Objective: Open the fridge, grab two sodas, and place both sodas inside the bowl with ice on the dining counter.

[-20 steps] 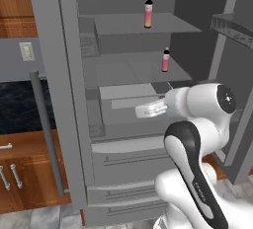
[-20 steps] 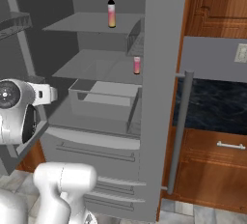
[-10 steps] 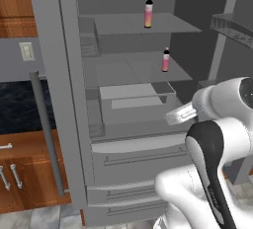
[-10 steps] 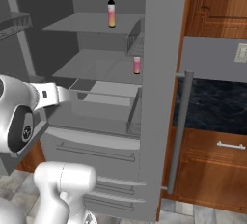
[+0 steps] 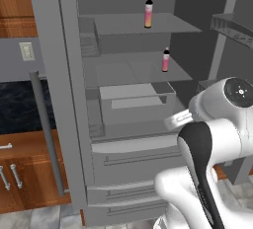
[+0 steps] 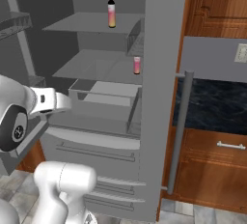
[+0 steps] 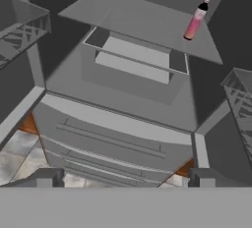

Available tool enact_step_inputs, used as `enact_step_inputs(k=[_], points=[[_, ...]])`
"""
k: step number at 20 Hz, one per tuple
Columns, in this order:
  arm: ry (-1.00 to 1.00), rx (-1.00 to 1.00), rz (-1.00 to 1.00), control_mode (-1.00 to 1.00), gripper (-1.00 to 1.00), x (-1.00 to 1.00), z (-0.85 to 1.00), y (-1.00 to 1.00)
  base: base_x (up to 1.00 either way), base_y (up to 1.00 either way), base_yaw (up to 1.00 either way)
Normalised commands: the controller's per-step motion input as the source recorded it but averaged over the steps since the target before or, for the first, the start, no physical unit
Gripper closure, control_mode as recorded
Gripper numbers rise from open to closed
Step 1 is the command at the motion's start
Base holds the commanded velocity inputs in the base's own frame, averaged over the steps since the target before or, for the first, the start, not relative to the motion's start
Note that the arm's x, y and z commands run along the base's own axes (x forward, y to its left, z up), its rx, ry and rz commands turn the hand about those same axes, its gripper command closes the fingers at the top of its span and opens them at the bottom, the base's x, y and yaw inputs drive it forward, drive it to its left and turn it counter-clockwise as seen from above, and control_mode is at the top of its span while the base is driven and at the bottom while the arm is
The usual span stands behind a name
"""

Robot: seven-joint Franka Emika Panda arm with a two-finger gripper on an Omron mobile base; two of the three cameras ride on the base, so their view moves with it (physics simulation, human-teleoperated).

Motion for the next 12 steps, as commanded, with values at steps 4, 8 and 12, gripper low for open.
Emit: enact_step_inputs(k=[4,8,12], points=[[0.07,0.0,0.0,-1.0,-1.0,0.0,-0.07,0.0,0.0,0.0,0.0],[0.02,0.0,0.0,1.0,-1.0,0.01,-0.01,0.0,0.31,0.13,-0.07],[0.0,0.0,0.0,1.0,-1.0,0.0,0.0,0.0,0.53,0.3,-0.17]])
